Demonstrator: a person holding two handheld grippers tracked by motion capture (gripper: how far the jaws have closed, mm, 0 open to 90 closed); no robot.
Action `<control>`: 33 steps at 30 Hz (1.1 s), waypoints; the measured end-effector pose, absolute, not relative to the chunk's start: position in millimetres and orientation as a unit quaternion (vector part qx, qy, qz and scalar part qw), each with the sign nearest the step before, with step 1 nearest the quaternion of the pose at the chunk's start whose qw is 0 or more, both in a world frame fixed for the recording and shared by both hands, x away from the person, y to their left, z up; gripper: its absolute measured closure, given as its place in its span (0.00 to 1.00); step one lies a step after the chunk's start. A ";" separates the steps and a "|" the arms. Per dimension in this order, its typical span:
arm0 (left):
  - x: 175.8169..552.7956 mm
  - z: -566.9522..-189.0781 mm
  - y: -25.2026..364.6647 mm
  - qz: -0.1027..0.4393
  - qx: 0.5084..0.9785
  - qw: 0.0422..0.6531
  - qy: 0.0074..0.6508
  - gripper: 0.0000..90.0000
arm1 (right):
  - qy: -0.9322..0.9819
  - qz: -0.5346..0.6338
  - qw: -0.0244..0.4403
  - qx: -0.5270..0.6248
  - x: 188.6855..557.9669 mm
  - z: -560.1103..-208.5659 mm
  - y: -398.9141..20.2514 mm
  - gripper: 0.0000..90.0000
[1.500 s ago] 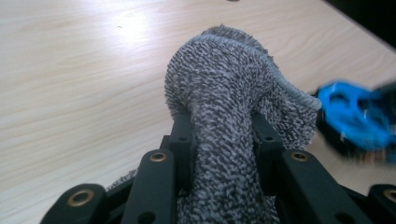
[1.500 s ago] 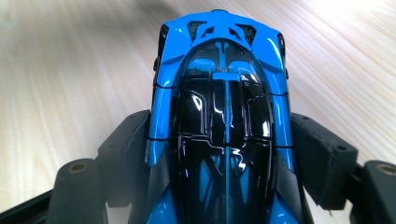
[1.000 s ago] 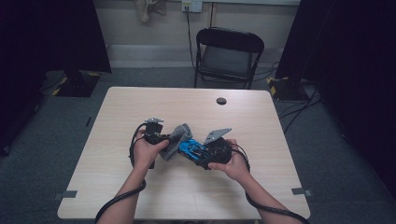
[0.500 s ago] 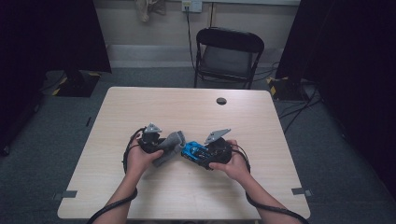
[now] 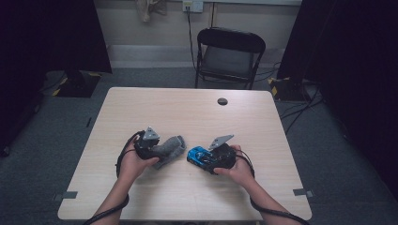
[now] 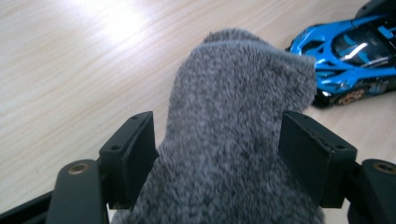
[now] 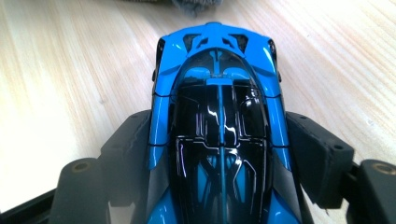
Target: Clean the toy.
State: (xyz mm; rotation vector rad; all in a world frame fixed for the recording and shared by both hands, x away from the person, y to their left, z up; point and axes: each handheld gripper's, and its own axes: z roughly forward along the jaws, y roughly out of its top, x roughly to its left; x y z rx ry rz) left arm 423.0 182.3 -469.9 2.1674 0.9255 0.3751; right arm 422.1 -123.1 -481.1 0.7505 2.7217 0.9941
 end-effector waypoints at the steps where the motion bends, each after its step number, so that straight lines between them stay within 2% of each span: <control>1: 421.9 -470.4 183.4 0.146 0.845 0.369 0.359 0.31 | 0.908 0.329 0.077 0.248 421.4 -482.0 -122.8 0.31; 11: 418.5 -478.1 184.9 0.141 0.857 0.358 0.343 0.36 | 0.907 0.330 0.096 0.242 418.9 -485.8 -118.9 0.30; 16: 416.7 -486.7 183.5 0.148 0.872 0.340 0.320 0.47 | 0.908 0.325 0.103 0.243 420.8 -485.1 -112.3 0.26; 20: 415.2 -485.2 184.5 0.141 0.873 0.337 0.323 0.63 | 0.908 0.323 0.112 0.244 422.0 -485.2 -108.1 0.23; 29: 415.0 -483.7 182.8 0.139 0.873 0.330 0.332 0.71 | 0.912 0.316 0.113 0.238 423.1 -488.5 -104.7 0.24; 33: 413.4 -484.4 182.3 0.142 0.867 0.333 0.342 0.76 | 0.912 0.314 0.106 0.241 422.9 -487.4 -104.8 0.29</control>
